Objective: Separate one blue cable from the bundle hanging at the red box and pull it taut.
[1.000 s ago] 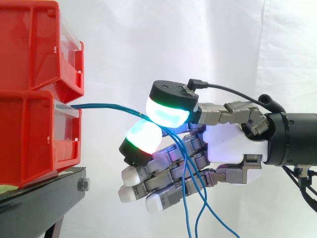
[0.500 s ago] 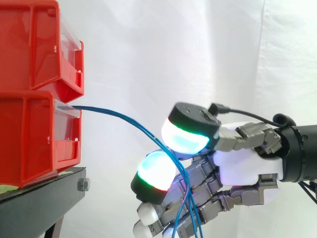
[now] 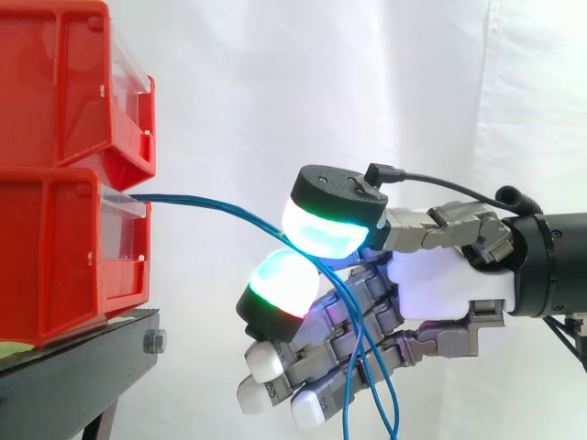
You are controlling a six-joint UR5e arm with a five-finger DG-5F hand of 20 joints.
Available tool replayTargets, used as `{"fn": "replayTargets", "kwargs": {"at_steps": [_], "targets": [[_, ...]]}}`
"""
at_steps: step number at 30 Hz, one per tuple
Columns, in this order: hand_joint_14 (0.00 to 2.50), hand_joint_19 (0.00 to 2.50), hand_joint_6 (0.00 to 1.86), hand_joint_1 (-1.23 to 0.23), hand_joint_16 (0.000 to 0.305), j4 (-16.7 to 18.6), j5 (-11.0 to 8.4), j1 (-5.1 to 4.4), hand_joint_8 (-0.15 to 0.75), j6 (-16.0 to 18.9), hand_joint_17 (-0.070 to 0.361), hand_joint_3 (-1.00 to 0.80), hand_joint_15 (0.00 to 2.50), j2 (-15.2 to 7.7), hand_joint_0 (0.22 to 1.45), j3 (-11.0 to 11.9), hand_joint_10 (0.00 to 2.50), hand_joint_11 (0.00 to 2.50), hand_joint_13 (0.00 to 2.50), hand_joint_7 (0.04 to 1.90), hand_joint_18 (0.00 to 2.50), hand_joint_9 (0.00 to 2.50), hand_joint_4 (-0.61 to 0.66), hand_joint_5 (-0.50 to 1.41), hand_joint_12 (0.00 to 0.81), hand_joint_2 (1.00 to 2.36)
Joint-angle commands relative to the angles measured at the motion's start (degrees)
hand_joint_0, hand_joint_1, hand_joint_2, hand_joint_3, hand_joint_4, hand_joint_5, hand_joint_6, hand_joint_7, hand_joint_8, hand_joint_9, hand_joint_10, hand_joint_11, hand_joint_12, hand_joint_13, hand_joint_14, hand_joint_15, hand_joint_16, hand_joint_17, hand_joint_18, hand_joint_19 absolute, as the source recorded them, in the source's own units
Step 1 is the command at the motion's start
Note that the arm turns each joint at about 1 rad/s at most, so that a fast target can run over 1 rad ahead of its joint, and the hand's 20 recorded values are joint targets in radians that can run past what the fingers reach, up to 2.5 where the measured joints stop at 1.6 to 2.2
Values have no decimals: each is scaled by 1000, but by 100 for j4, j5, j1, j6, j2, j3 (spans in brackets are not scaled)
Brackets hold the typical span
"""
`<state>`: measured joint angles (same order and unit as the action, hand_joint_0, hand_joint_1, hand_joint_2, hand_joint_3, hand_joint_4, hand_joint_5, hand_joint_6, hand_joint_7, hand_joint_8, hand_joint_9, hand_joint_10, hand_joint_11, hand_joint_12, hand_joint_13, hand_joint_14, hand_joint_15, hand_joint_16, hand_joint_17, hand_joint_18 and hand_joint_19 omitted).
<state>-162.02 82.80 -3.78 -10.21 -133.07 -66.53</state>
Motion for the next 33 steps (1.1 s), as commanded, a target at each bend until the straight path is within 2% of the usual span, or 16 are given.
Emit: {"fn": "replayTargets", "kwargs": {"at_steps": [1, 2, 4, 8, 9, 10, 11, 13, 16, 18, 21, 23, 24, 28, 33], "targets": [[6, 276, 851, -770, 50, -5, 0, 0, 365, 1, 112, -240, 192, 0, 635, 0, 11, 532, 564, 1026, 646, 810, 161, -186, 395, 1013], [6, 276, 853, -772, 50, -5, 0, 0, 361, 1, 112, -246, 192, 0, 637, 9, 13, 531, 564, 1030, 646, 806, 156, -187, 395, 1013], [6, 268, 879, -863, 49, -5, 0, 0, 356, 1, 111, -250, 188, 0, 682, 0, 13, 560, 565, 1034, 652, 788, 147, -198, 393, 1013], [6, 255, 897, -892, 50, -5, 0, 0, 345, -8, 111, -318, 185, 0, 727, 0, 12, 569, 564, 964, 678, 770, 167, -206, 392, 1010], [6, 257, 896, -900, 50, -5, 0, -9, 345, -8, 112, -370, 185, 0, 733, 0, 14, 576, 564, 969, 680, 768, 179, -207, 392, 1008], [6, 267, 896, -900, 50, -5, 0, -9, 343, -8, 112, -500, 193, 0, 702, 9, 15, 575, 563, 985, 681, 770, 190, -205, 393, 1000], [6, 260, 897, -890, 50, -5, 0, -9, 345, -16, 112, -500, 187, 0, 679, 0, 12, 576, 564, 983, 681, 776, 183, -204, 392, 1000], [7, 276, 887, -800, 51, -5, 0, -26, 352, -16, 114, -500, 198, 0, 566, 0, 14, 568, 564, 991, 685, 791, 193, -189, 394, 1000], [6, 279, 873, -667, 53, 4, 0, -35, 369, -16, 120, -500, 197, 0, 517, 0, 13, 547, 581, 952, 702, 828, 205, -176, 404, 1000], [6, 287, 849, -589, 52, 4, 0, -35, 365, -8, 117, -500, 197, 0, 520, 0, 14, 548, 602, 981, 722, 862, 202, -164, 401, 1000], [8, 309, 835, -471, 49, 4, 0, -44, 360, -8, 109, -500, 200, 0, 595, 0, 11, 551, 596, 1025, 707, 892, 177, -153, 380, 1000], [7, 322, 845, -500, 49, 4, 0, -44, 361, -8, 109, -500, 212, 0, 623, 0, 12, 585, 601, 1075, 710, 902, 172, -154, 379, 1000], [7, 330, 849, -522, 49, 4, 0, -44, 360, -16, 110, -417, 218, 0, 614, 0, 14, 611, 603, 1116, 713, 903, 170, -157, 383, 1005], [7, 289, 893, -677, 58, 4, 0, -44, 402, -16, 129, -199, 224, 0, 592, 0, 12, 640, 627, 1026, 778, 891, 196, -169, 433, 1010], [7, 305, 908, -833, 54, 21, 0, -44, 377, -16, 121, -142, 220, 0, 631, 0, 14, 651, 596, 1079, 740, 828, 136, -189, 412, 1015]]}}
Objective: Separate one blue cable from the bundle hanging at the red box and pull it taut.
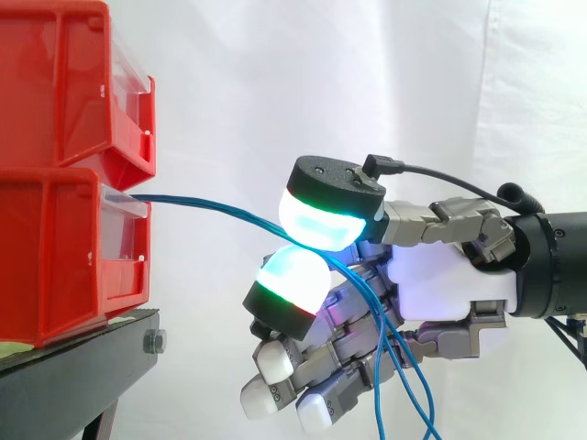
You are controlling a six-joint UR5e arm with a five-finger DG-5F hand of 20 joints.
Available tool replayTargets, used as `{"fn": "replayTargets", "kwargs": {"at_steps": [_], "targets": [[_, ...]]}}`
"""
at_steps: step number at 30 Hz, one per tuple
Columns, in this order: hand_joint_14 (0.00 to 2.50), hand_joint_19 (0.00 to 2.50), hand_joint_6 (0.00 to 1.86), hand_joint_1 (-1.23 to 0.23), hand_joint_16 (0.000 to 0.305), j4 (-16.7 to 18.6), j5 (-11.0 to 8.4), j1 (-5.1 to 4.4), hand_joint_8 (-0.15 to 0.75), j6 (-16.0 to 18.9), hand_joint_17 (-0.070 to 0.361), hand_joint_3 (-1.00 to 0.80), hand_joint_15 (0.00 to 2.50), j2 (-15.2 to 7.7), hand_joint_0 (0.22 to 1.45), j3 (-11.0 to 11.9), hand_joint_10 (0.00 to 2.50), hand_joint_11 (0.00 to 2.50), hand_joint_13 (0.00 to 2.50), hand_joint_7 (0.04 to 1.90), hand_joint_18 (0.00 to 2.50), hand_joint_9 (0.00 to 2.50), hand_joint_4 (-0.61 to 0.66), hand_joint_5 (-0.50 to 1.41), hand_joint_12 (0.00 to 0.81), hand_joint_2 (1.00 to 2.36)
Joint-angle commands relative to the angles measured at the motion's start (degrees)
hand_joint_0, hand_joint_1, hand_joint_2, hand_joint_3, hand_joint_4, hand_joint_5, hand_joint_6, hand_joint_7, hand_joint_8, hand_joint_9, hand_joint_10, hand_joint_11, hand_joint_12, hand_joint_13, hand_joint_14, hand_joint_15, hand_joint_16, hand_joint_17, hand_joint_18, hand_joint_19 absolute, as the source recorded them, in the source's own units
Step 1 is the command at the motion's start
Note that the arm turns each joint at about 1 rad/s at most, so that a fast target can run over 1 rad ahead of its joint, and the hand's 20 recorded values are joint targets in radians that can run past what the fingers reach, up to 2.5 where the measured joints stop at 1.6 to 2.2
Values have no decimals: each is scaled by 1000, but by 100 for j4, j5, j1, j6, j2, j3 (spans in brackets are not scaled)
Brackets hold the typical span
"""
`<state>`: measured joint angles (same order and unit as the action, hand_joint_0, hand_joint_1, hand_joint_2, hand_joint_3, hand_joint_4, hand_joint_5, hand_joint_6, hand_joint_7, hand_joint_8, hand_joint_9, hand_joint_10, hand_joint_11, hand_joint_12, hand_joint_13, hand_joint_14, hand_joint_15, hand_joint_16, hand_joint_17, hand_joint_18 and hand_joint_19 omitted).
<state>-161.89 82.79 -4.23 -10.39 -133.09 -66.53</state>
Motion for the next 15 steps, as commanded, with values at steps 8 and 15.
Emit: {"fn": "replayTargets", "kwargs": {"at_steps": [8, 15], "targets": [[7, 275, 916, -933, 51, 141, 0, 1, 350, -15, 115, -381, 205, -7, 757, 0, 13, 680, 580, 1092, 746, 816, 149, -194, 397, 1008], [7, 267, 905, -929, 51, 229, -79, -8, 346, -68, 115, -500, 199, -7, 680, 0, 16, 682, 576, 1092, 751, 824, 166, -178, 393, 1000]]}}
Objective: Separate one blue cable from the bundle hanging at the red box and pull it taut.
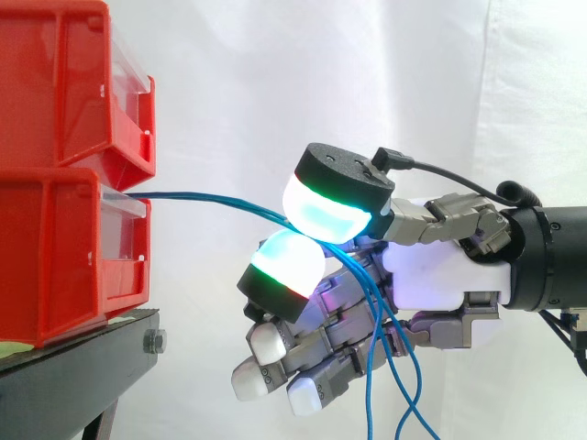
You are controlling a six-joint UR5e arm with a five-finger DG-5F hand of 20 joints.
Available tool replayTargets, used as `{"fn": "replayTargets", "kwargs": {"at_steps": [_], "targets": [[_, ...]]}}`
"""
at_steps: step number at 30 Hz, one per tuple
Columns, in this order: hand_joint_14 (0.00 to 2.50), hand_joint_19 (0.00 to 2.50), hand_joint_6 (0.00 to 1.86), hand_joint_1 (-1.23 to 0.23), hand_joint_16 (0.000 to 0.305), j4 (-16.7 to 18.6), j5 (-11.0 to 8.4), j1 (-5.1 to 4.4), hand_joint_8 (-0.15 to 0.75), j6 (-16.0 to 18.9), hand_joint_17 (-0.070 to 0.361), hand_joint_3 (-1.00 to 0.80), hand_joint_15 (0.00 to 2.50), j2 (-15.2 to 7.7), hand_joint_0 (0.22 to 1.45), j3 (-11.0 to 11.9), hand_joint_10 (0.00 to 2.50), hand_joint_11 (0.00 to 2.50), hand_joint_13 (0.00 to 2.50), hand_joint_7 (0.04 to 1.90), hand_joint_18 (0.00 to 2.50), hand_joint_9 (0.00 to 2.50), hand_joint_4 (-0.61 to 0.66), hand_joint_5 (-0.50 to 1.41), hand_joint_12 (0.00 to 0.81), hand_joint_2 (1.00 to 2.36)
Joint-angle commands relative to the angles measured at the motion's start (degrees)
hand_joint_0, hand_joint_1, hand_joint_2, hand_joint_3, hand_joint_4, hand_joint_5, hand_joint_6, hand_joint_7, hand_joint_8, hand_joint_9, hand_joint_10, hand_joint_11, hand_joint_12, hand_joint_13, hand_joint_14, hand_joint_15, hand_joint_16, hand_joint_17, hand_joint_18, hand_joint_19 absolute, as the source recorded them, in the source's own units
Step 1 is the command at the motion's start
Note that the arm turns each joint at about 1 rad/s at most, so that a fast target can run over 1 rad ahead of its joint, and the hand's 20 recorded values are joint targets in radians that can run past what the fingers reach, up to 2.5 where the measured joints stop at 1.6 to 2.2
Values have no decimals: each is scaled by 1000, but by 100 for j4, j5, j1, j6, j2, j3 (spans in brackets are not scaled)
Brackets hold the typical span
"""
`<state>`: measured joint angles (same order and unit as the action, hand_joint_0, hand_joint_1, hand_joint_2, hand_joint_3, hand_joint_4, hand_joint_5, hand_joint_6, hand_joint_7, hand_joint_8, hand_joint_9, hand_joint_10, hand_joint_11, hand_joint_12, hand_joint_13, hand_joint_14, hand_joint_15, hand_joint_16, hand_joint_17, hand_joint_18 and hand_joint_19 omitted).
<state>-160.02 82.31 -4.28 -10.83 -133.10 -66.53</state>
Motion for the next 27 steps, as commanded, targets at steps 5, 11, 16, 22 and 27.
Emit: {"fn": "replayTargets", "kwargs": {"at_steps": [5, 11, 16, 22, 27], "targets": [[7, 268, 899, -932, 54, 50, -22, -3, 356, -51, 121, -500, 209, 4, 538, 0, 15, 672, 561, 1059, 741, 815, 178, -174, 404, 1000], [8, 262, 879, -901, 59, 50, -31, -3, 377, -51, 132, -500, 217, -5, 464, -9, 12, 660, 562, 1022, 742, 816, 203, -169, 432, 1000], [7, 268, 865, -730, 62, 76, -31, -3, 392, -51, 138, -500, 213, -5, 441, 0, 11, 651, 569, 1012, 758, 834, 206, -163, 444, 1000], [6, 307, 845, -495, 60, 76, -31, -3, 382, -51, 134, -500, 222, -5, 478, -9, 13, 626, 578, 1019, 741, 859, 197, -160, 433, 1000], [7, 336, 837, -570, 55, 85, -31, -3, 365, -51, 123, -500, 223, -5, 553, -9, 15, 625, 553, 1061, 694, 840, 175, -165, 409, 1000]]}}
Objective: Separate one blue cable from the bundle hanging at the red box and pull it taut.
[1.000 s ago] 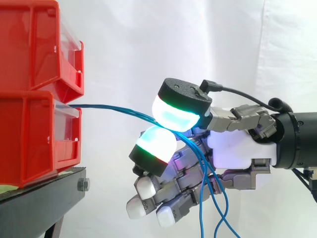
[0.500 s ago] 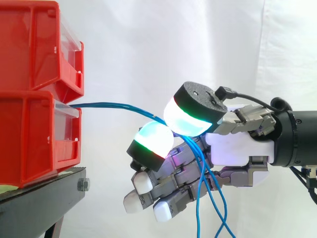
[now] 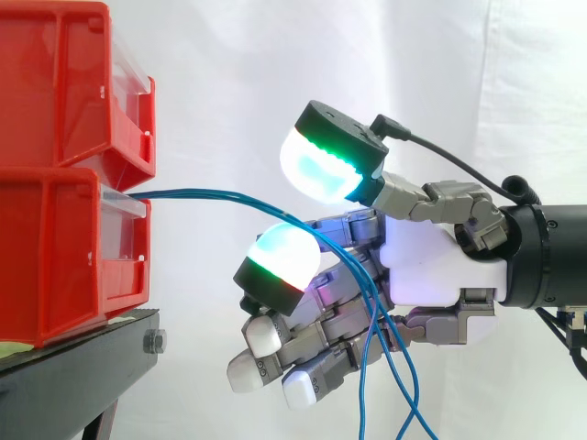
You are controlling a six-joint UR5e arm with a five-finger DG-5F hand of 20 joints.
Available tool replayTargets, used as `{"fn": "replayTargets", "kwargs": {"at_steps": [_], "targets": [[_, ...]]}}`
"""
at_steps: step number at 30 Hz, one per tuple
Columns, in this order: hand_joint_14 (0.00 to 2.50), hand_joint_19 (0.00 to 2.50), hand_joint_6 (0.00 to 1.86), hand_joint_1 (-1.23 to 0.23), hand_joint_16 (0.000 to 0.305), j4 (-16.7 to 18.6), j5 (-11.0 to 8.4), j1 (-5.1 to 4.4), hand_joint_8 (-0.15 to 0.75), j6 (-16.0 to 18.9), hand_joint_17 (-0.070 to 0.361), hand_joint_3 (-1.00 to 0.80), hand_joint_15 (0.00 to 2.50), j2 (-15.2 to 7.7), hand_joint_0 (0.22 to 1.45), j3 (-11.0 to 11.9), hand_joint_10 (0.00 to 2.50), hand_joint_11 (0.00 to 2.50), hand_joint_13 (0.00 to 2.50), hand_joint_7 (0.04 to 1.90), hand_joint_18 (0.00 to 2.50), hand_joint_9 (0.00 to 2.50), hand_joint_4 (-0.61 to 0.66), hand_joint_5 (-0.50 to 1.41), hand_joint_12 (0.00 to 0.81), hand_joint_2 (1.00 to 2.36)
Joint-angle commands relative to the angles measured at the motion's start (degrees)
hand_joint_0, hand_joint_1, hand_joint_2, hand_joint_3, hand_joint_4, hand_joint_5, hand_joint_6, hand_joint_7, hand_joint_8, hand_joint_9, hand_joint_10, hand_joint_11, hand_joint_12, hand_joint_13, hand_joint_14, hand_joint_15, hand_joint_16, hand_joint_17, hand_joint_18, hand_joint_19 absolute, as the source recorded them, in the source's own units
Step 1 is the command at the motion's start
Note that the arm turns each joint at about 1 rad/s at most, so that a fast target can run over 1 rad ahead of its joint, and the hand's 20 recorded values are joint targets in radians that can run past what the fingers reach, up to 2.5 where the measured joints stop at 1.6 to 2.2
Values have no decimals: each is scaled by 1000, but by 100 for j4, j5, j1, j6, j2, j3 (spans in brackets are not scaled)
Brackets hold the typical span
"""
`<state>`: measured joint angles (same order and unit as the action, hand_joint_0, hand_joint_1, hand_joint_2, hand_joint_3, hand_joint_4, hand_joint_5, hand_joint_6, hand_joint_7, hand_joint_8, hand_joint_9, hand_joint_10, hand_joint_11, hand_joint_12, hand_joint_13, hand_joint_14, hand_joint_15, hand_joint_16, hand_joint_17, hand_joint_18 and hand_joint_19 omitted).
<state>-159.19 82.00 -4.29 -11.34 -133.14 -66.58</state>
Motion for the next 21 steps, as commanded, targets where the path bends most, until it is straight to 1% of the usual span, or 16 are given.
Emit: {"fn": "replayTargets", "kwargs": {"at_steps": [1, 2, 4, 6, 7, 9, 10, 11, 13, 14, 15, 17, 18, 19, 21], "targets": [[7, 341, 838, -651, 54, 2, 0, -2, 360, 0, 121, -500, 224, -2, 580, -4, 15, 630, 549, 1087, 686, 837, 174, -167, 404, 1000], [9, 341, 839, -656, 54, 2, 0, 7, 362, 0, 120, -499, 224, 7, 581, -4, 16, 627, 549, 1094, 686, 837, 173, -167, 404, 1000], [7, 333, 860, -741, 54, 2, 0, -2, 363, 0, 121, -358, 226, -2, 602, -4, 15, 645, 548, 1098, 688, 834, 153, -168, 406, 1008], [7, 316, 869, -777, 57, 2, 0, -2, 378, 0, 128, -308, 222, -2, 605, -4, 14, 638, 561, 1101, 716, 837, 152, -167, 423, 1008], [7, 311, 868, -805, 56, 2, 0, -2, 374, 0, 127, -281, 221, -2, 613, -4, 14, 645, 559, 1153, 715, 828, 138, -169, 421, 1010], [7, 323, 871, -836, 54, 2, 0, -2, 361, 0, 121, -271, 222, -2, 627, -4, 13, 651, 547, 1195, 695, 811, 106, -174, 410, 1012], [7, 315, 892, -888, 53, 2, 0, 7, 355, 0, 120, -281, 221, -2, 655, -4, 16, 659, 544, 1144, 695, 797, 102, -184, 407, 1012], [7, 314, 894, -899, 53, -7, 0, -2, 354, 0, 120, -294, 217, -2, 663, -4, 15, 659, 541, 1132, 695, 796, 101, -185, 406, 1012], [7, 293, 906, -942, 53, 2, 0, -2, 350, 0, 119, -404, 209, -2, 716, -4, 14, 659, 544, 1104, 710, 787, 126, -188, 402, 1006], [7, 293, 906, -942, 53, 2, 0, -2, 350, 0, 119, -413, 205, 7, 718, -4, 16, 658, 544, 1103, 711, 787, 127, -189, 403, 1006], [7, 291, 905, -947, 53, 2, 0, -2, 346, 0, 119, -487, 207, -2, 726, -4, 16, 655, 544, 1096, 715, 783, 138, -188, 402, 1000], [9, 308, 904, -881, 53, 2, 0, -2, 344, 0, 119, -500, 219, -2, 627, -4, 17, 663, 542, 1077, 714, 783, 146, -187, 402, 1000], [7, 324, 895, -812, 56, 2, 0, -2, 357, 0, 125, -500, 226, -2, 555, -4, 16, 649, 521, 1094, 691, 780, 151, -183, 414, 1000], [7, 330, 891, -763, 59, 2, 0, -2, 365, 0, 132, -500, 225, -2, 514, -4, 15, 636, 493, 1087, 673, 766, 156, -180, 426, 1000], [8, 334, 883, -670, 62, 2, 0, -2, 383, 0, 140, -500, 221, -2, 474, -4, 12, 628, 459, 1095, 635, 757, 162, -176, 444, 1000]]}}
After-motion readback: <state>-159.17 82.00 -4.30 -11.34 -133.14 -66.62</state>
